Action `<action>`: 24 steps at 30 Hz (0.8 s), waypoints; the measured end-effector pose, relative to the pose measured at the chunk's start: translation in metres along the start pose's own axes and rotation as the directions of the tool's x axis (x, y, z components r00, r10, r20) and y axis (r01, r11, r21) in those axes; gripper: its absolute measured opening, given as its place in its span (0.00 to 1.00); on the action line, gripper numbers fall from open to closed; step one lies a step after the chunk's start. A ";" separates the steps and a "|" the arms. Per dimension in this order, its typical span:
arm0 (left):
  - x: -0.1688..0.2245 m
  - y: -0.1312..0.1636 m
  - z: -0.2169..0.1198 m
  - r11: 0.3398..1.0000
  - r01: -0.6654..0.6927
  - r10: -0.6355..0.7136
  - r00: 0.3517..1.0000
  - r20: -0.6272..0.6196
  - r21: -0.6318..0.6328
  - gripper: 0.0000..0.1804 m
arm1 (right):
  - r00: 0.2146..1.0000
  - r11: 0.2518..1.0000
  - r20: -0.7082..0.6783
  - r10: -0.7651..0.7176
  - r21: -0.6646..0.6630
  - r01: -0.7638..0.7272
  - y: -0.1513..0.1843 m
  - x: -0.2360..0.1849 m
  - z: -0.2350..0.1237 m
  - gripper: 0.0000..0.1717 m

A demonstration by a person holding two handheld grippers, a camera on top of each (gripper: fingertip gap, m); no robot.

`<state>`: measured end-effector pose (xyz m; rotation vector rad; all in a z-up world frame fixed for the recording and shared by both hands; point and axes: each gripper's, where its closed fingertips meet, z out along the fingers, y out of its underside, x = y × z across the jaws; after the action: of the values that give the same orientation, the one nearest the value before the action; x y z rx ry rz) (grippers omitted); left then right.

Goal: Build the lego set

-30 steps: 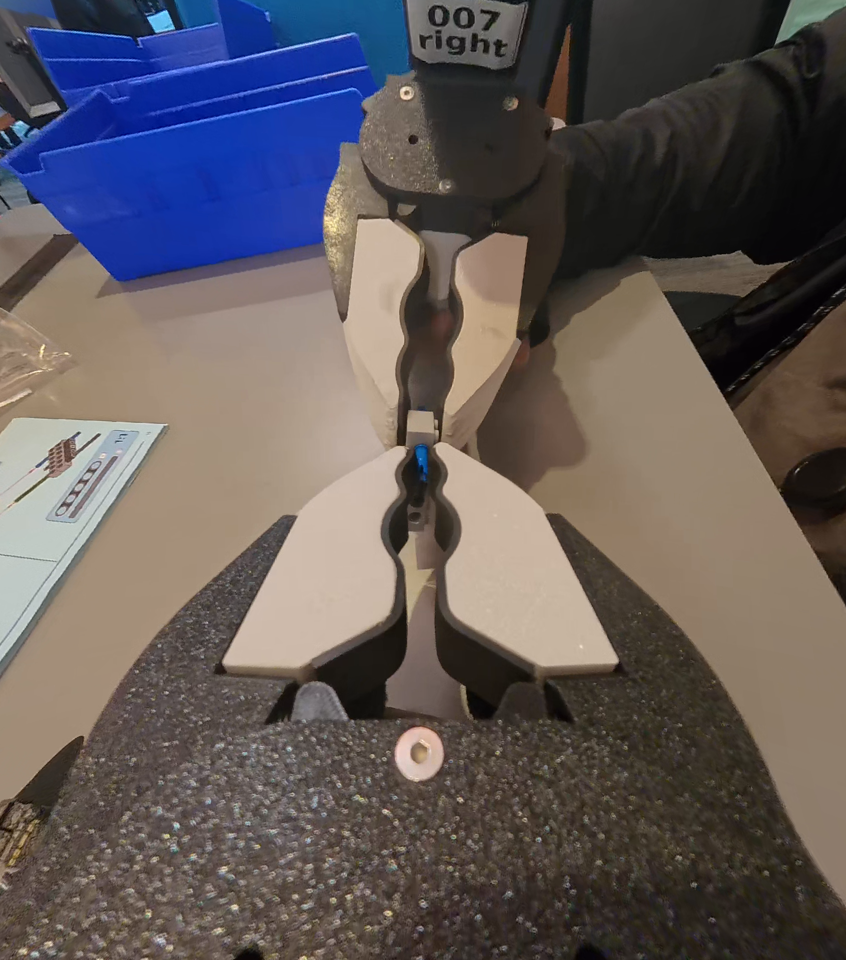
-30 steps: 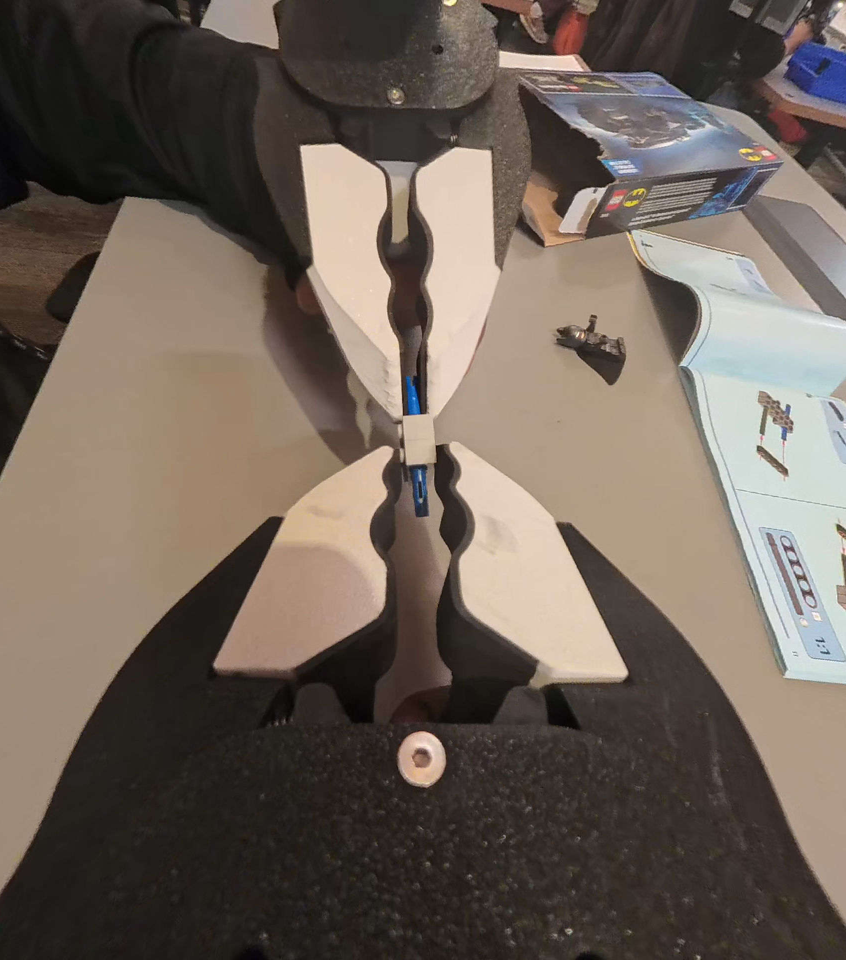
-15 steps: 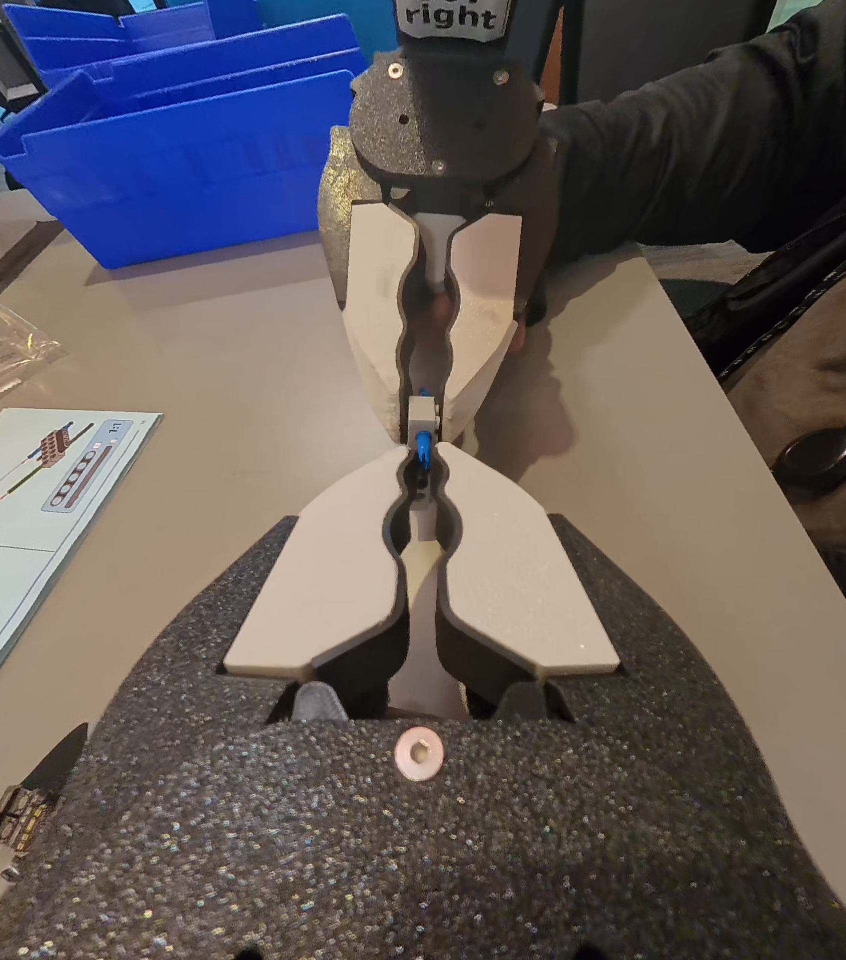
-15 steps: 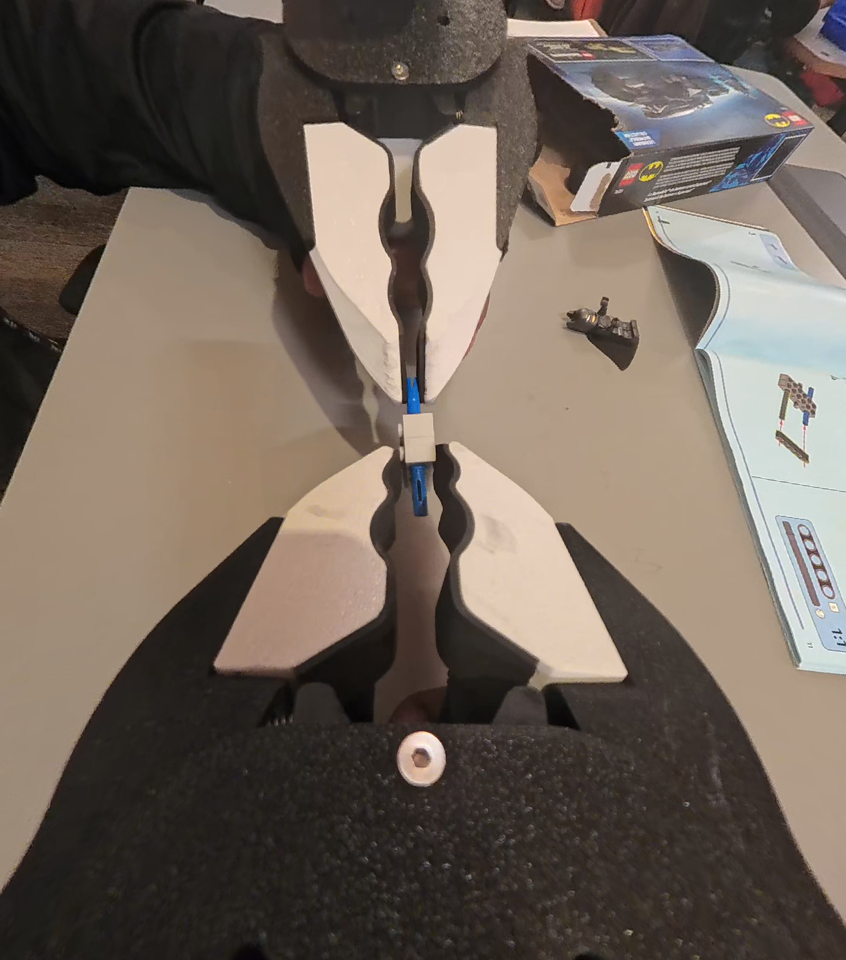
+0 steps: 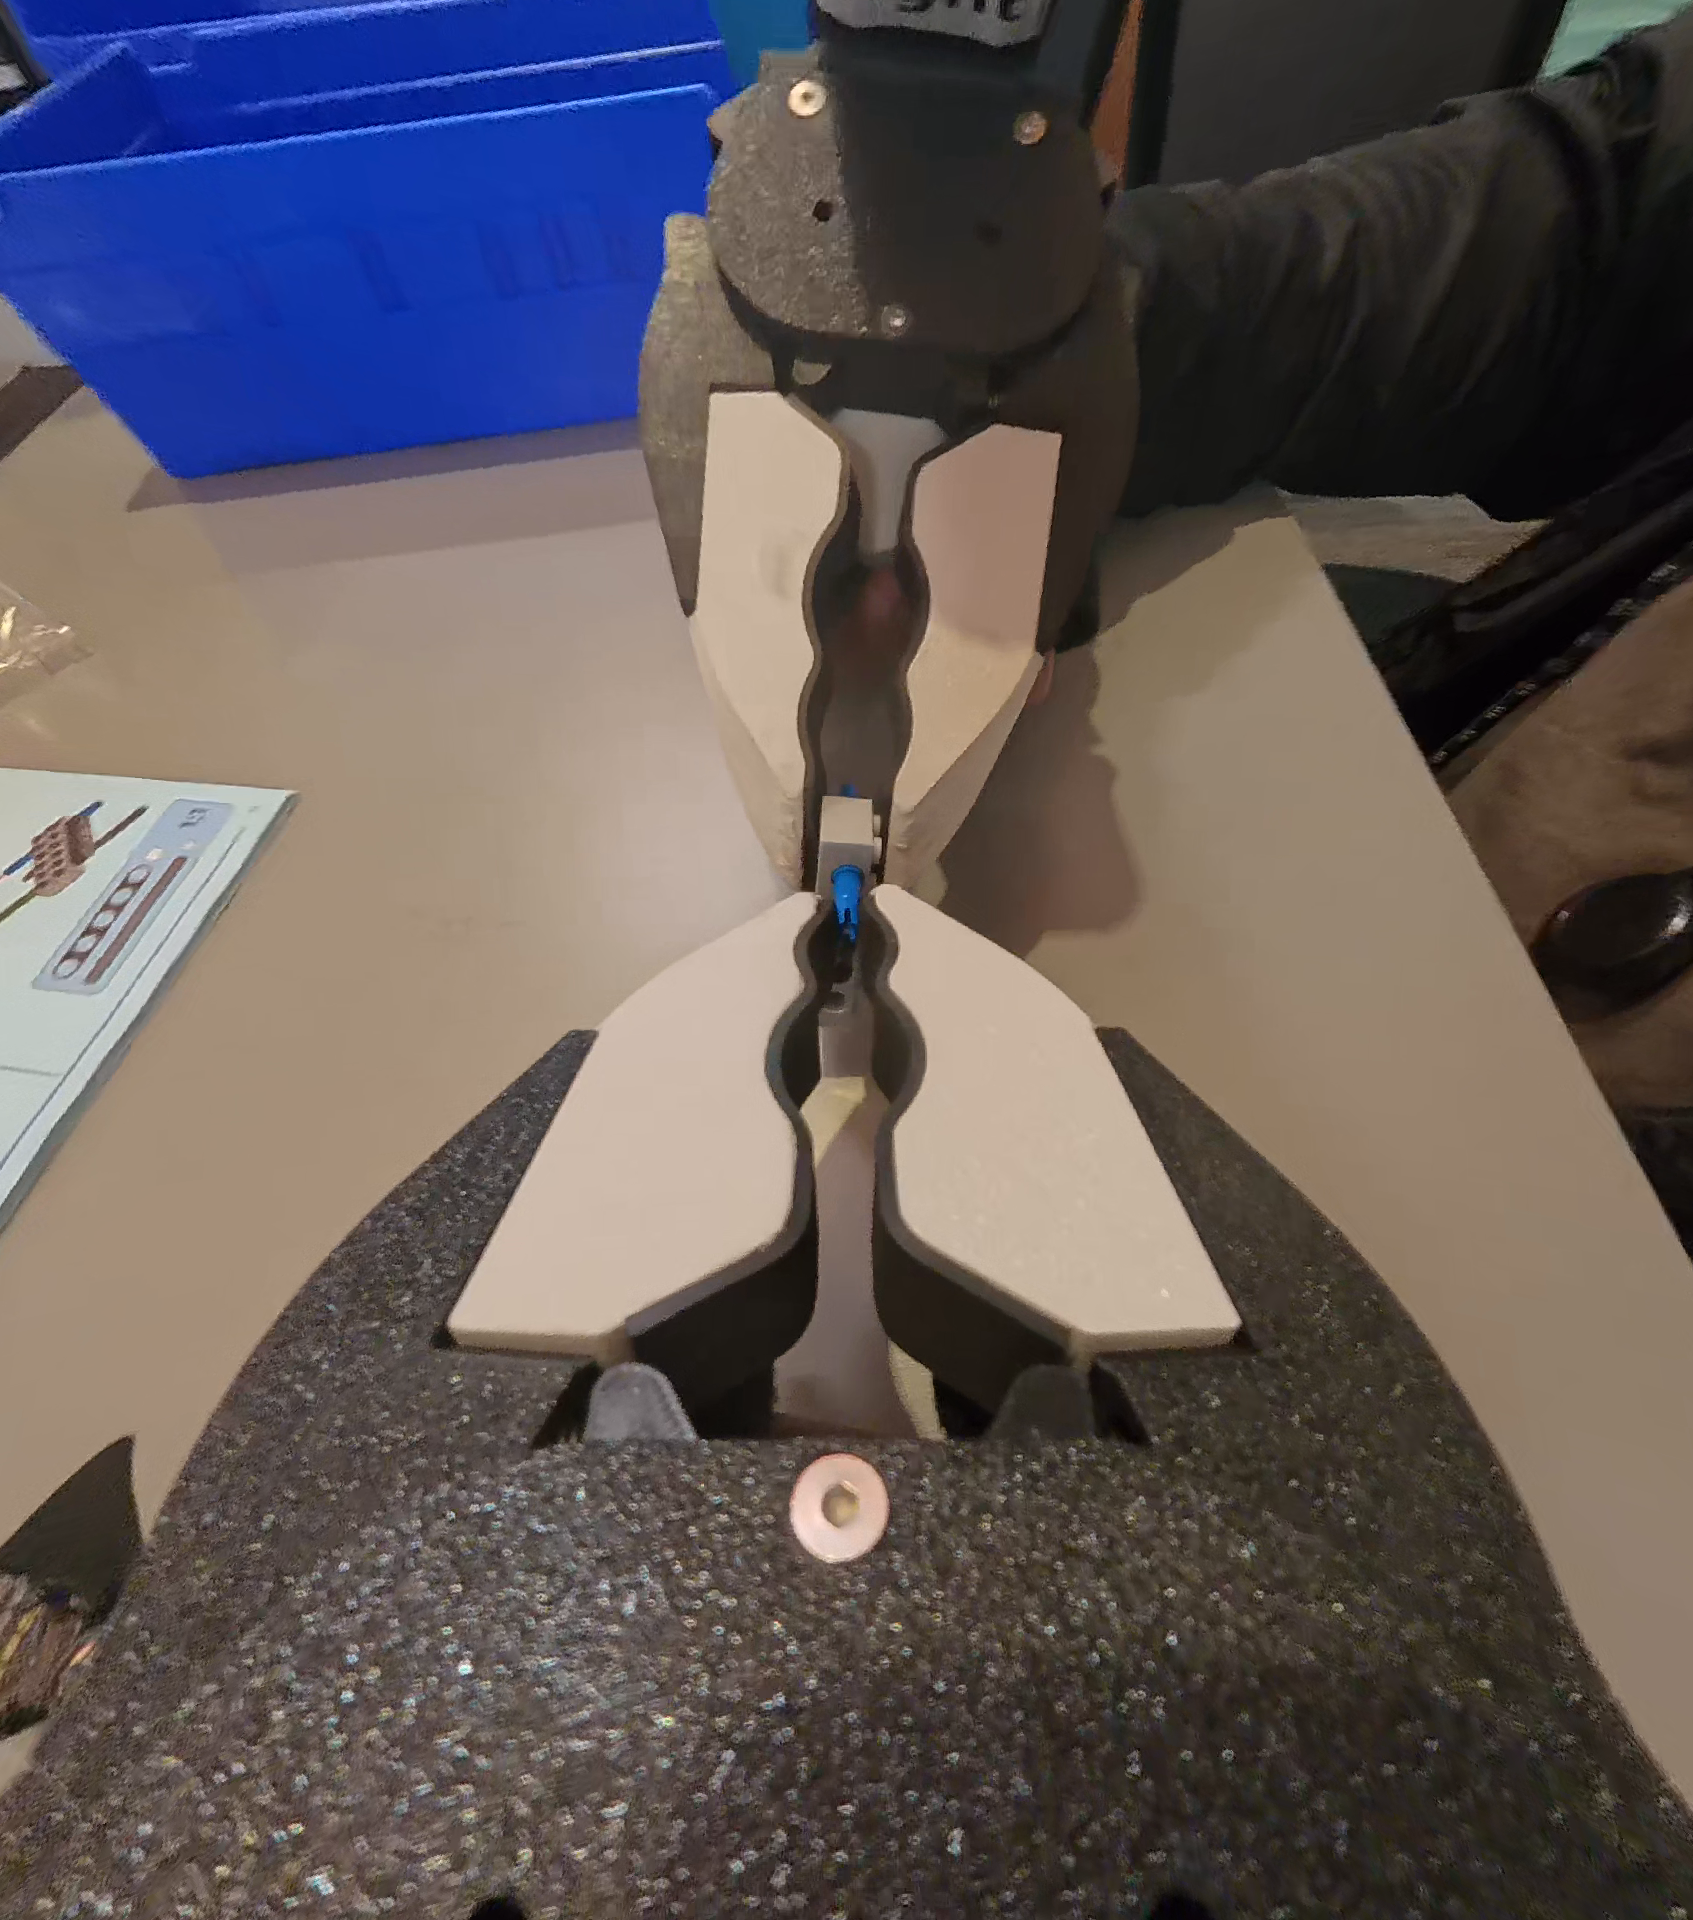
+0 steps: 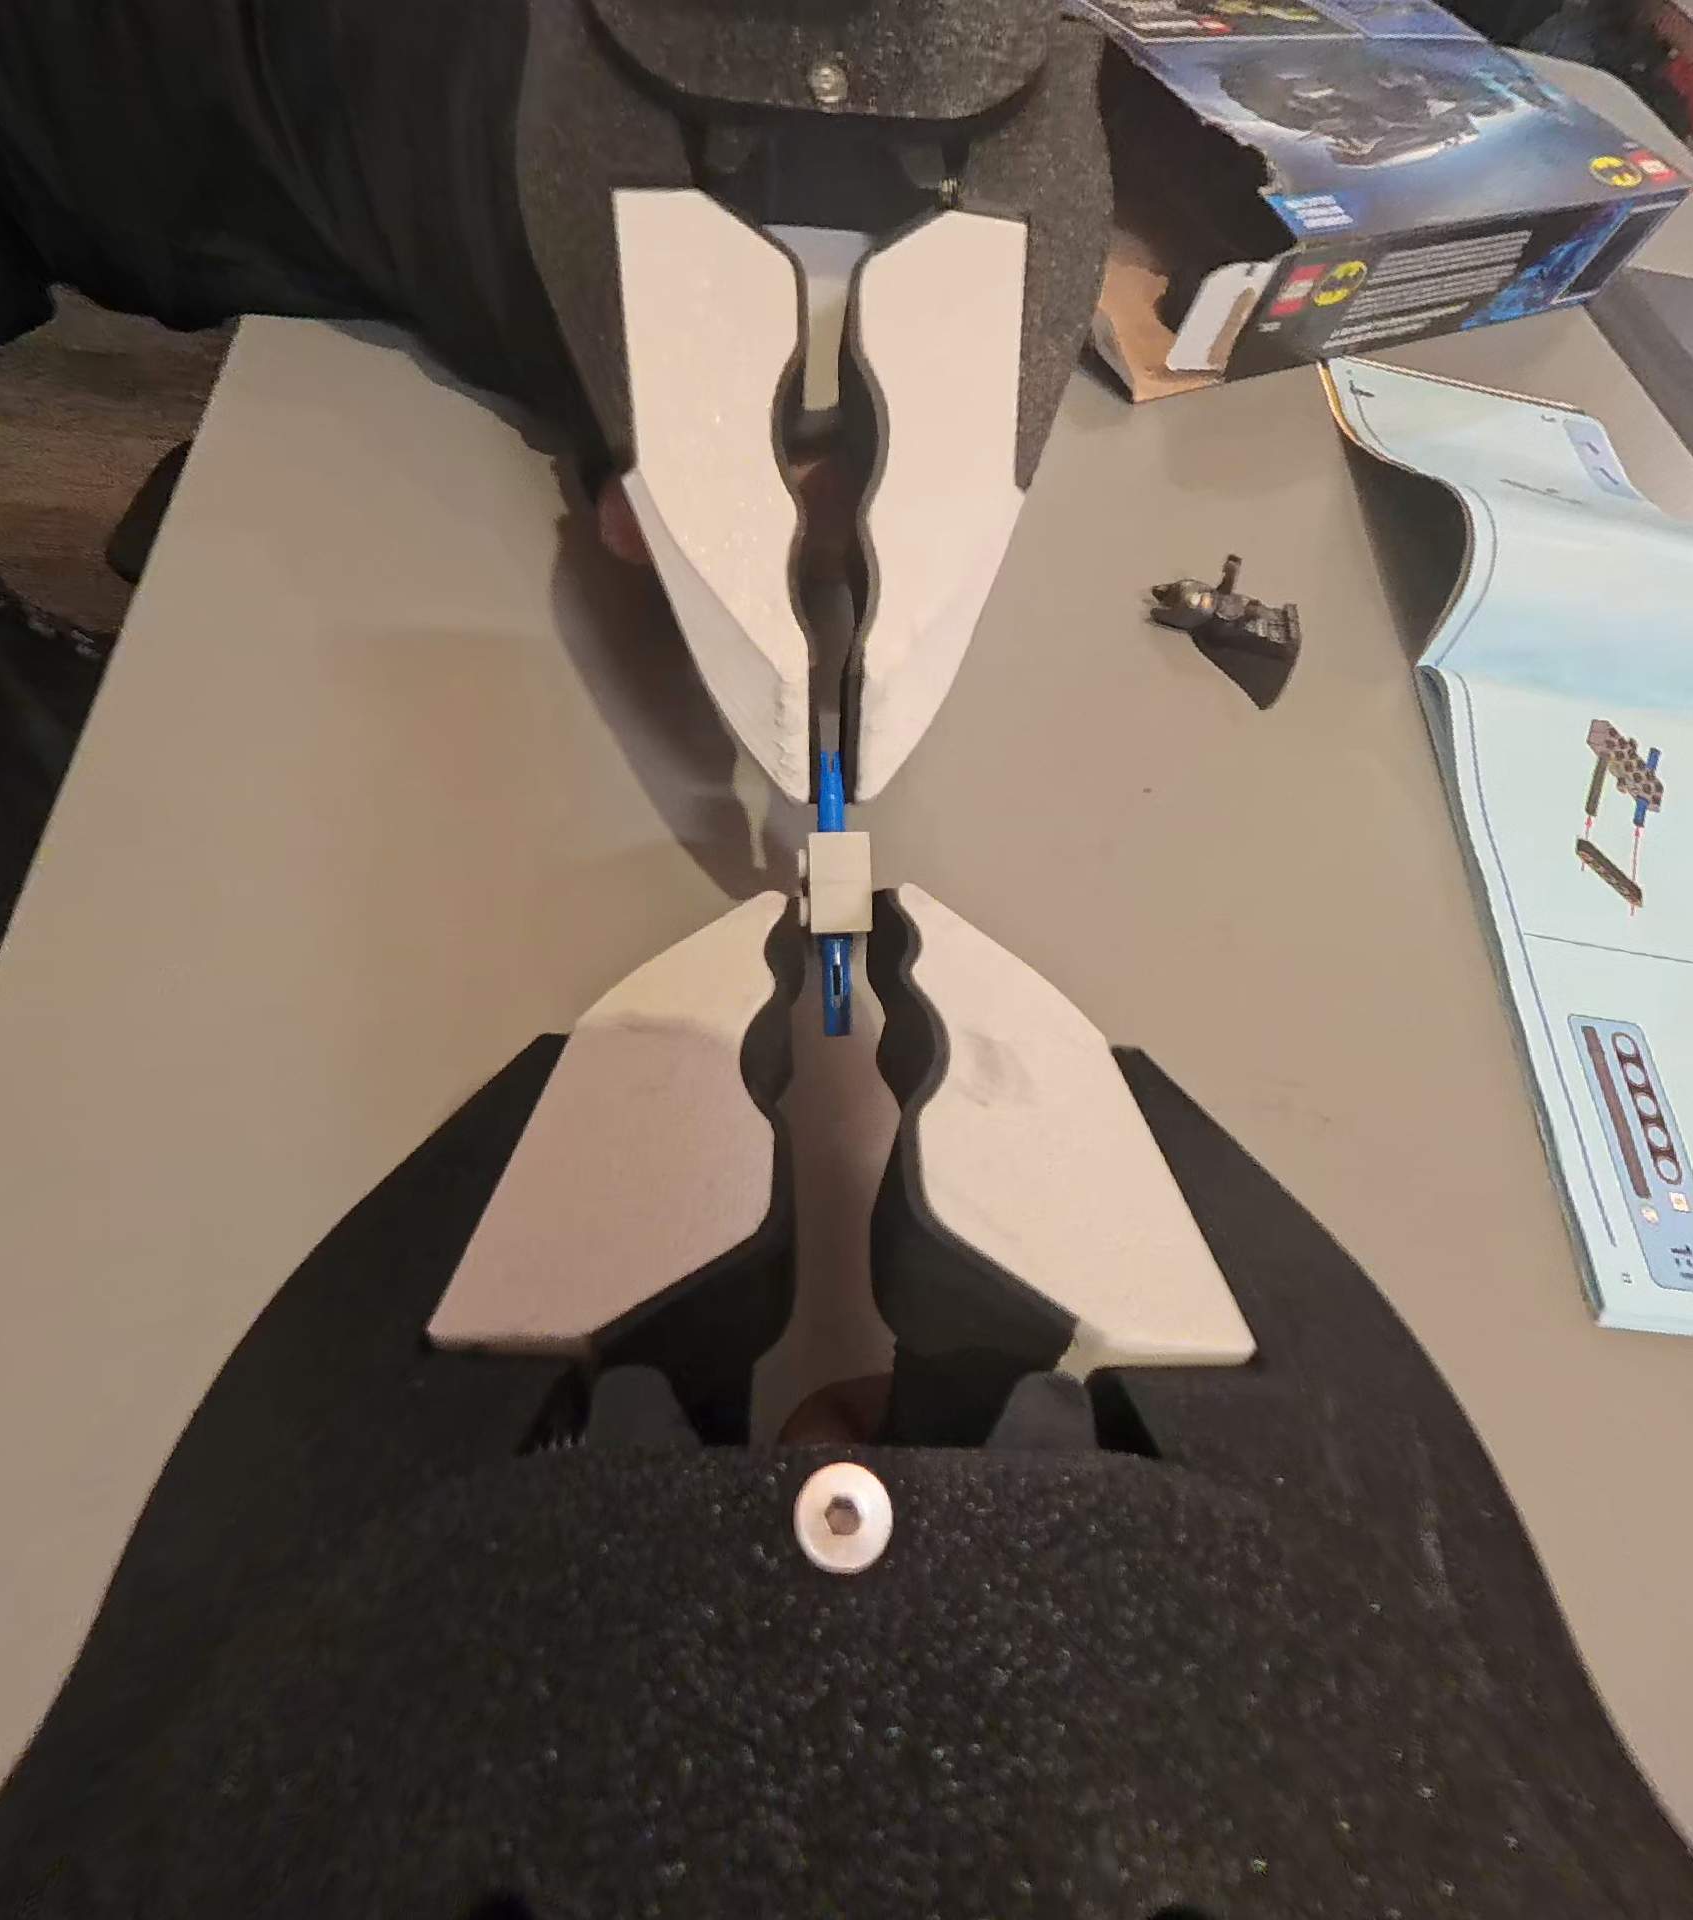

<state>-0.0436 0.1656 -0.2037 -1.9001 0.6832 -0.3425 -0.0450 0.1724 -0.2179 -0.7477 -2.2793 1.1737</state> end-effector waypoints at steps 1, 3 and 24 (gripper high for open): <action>-0.004 0.001 0.000 1.000 0.013 -0.013 1.000 0.022 -0.004 0.02 | 1.000 1.000 -0.012 0.018 -0.006 -0.018 0.000 0.004 0.000 0.07; -0.014 0.003 -0.001 1.000 0.024 -0.023 0.997 0.067 -0.015 0.14 | 0.998 0.998 -0.031 0.054 -0.029 -0.055 0.000 0.011 0.000 0.07; -0.076 0.004 -0.049 0.982 0.122 -0.165 0.929 0.331 0.146 0.20 | 0.972 0.932 -0.067 0.227 -0.276 -0.237 0.019 0.048 0.015 0.08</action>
<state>-0.1315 0.1736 -0.1816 -1.8342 0.2834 -0.1347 -0.0849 0.2037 -0.2339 -1.1633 -2.4084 0.9304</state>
